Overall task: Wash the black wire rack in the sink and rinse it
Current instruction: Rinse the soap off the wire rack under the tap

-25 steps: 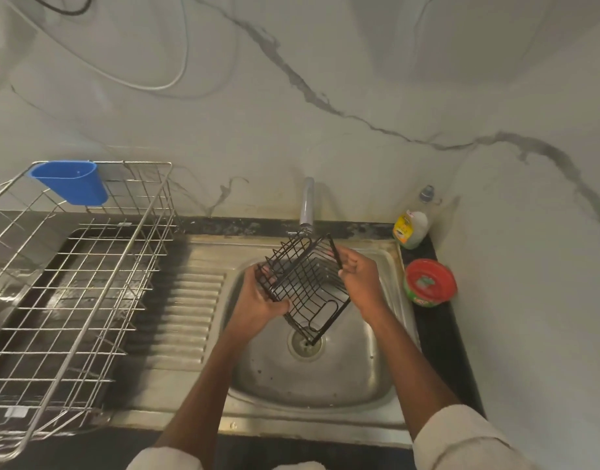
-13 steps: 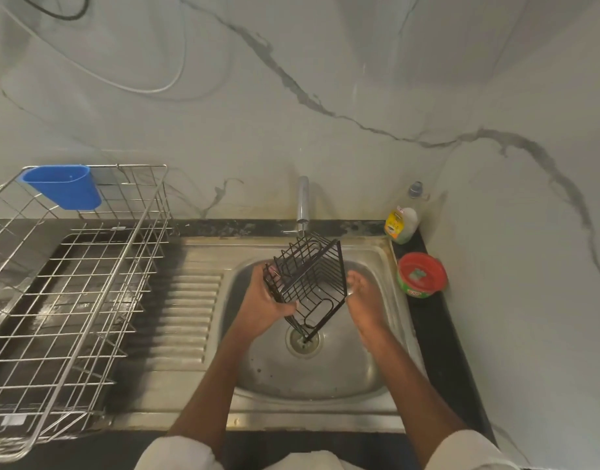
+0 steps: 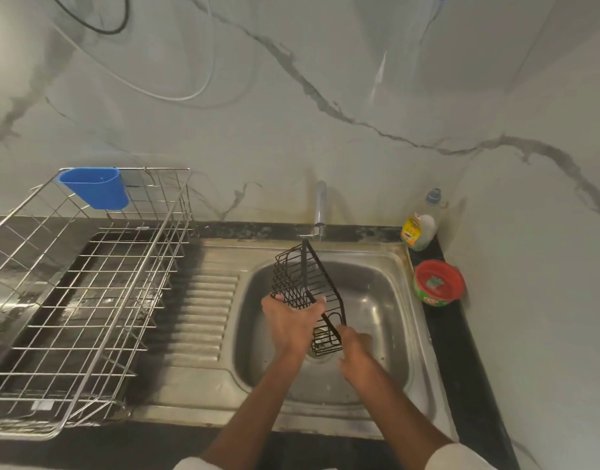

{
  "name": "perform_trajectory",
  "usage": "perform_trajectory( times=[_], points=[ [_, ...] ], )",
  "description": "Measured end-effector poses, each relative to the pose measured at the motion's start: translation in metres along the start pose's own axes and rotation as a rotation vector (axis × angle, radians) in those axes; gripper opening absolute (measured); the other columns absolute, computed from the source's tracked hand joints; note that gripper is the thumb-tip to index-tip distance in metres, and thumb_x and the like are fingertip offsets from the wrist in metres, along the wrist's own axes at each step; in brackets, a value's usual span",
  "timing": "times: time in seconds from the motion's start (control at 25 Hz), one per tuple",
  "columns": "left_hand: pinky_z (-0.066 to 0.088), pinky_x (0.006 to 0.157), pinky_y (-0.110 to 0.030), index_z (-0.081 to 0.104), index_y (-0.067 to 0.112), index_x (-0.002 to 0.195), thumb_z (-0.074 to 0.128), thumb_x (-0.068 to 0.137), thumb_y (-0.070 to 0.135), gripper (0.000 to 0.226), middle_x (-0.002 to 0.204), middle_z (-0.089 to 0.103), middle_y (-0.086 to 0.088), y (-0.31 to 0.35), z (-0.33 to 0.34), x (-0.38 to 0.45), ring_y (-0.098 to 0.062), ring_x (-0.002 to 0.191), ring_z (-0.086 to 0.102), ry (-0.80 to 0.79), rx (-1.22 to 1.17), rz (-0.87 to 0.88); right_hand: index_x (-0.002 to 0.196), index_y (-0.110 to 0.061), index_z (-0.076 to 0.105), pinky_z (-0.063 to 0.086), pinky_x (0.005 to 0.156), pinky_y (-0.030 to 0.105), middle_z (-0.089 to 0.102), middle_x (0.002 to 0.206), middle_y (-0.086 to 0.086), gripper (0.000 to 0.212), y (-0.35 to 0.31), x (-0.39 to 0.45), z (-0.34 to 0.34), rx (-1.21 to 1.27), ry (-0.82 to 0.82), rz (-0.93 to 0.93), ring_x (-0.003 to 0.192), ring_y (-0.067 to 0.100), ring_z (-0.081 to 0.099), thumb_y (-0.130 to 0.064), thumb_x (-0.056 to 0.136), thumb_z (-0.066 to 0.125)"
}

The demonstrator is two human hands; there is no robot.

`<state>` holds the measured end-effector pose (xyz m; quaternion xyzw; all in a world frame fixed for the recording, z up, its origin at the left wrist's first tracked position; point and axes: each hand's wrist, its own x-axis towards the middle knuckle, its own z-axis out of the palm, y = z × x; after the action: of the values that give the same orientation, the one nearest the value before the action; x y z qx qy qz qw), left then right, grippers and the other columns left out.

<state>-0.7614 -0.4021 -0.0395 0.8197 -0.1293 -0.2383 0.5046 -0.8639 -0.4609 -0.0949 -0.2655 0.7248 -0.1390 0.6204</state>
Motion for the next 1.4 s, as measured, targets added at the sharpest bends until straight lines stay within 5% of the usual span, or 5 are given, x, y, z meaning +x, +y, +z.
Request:
perform_trajectory(
  times=[0.32,0.56,0.76,1.04,1.4],
  points=[
    [0.047,0.091,-0.034,0.033,0.005,0.142,0.095,0.073,0.051,0.104,0.126,0.048,-0.008,0.024,0.007,-0.019,-0.025,0.108,0.055,0.037,-0.296,-0.263,0.138,0.001,0.049,0.060,0.084,0.057,0.056,0.127,0.030,0.081,-0.017,-0.005,0.000,0.692,-0.552,0.295,0.108,0.045,0.065,-0.039,0.079,0.086],
    [0.059,0.093,-0.052,0.046,0.030,0.113,0.036,0.087,0.095,0.071,0.114,0.060,-0.011,-0.002,-0.026,-0.021,-0.023,0.101,0.065,-0.010,-0.292,0.080,0.134,-0.003,0.059,0.058,0.049,0.034,0.055,0.129,0.033,0.069,-0.033,0.005,-0.005,0.602,-0.424,0.209,0.099,0.048,0.067,-0.050,0.086,0.071],
    [0.051,0.108,-0.052,0.062,0.029,0.131,0.045,0.081,0.096,0.085,0.139,0.064,-0.003,-0.006,-0.057,0.028,-0.024,0.127,0.061,-0.122,-0.472,-0.051,0.125,-0.004,0.060,0.044,0.034,0.020,0.065,0.116,0.032,0.068,-0.029,0.010,-0.026,0.460,-0.400,0.167,0.075,0.038,0.069,-0.060,0.088,0.063],
    [0.058,0.090,-0.039,0.041,0.012,0.160,0.029,0.109,0.066,0.075,0.155,0.052,-0.022,-0.021,-0.041,0.043,-0.032,0.125,0.063,-0.273,-0.512,-0.236,0.132,-0.022,0.057,0.035,0.033,0.019,0.067,0.112,0.031,0.063,-0.054,0.015,-0.026,0.219,-0.392,0.081,0.094,0.038,0.072,-0.059,0.083,0.070],
    [0.048,0.108,-0.050,0.063,0.007,0.141,0.015,0.106,0.073,0.089,0.129,0.074,-0.016,-0.025,-0.054,0.072,-0.033,0.122,0.067,-0.193,-0.620,-0.295,0.131,-0.028,0.062,0.033,0.038,0.016,0.074,0.094,0.022,0.054,-0.087,0.027,0.004,-0.012,-0.480,0.022,0.052,0.023,0.068,-0.059,0.086,0.065]
  ],
)
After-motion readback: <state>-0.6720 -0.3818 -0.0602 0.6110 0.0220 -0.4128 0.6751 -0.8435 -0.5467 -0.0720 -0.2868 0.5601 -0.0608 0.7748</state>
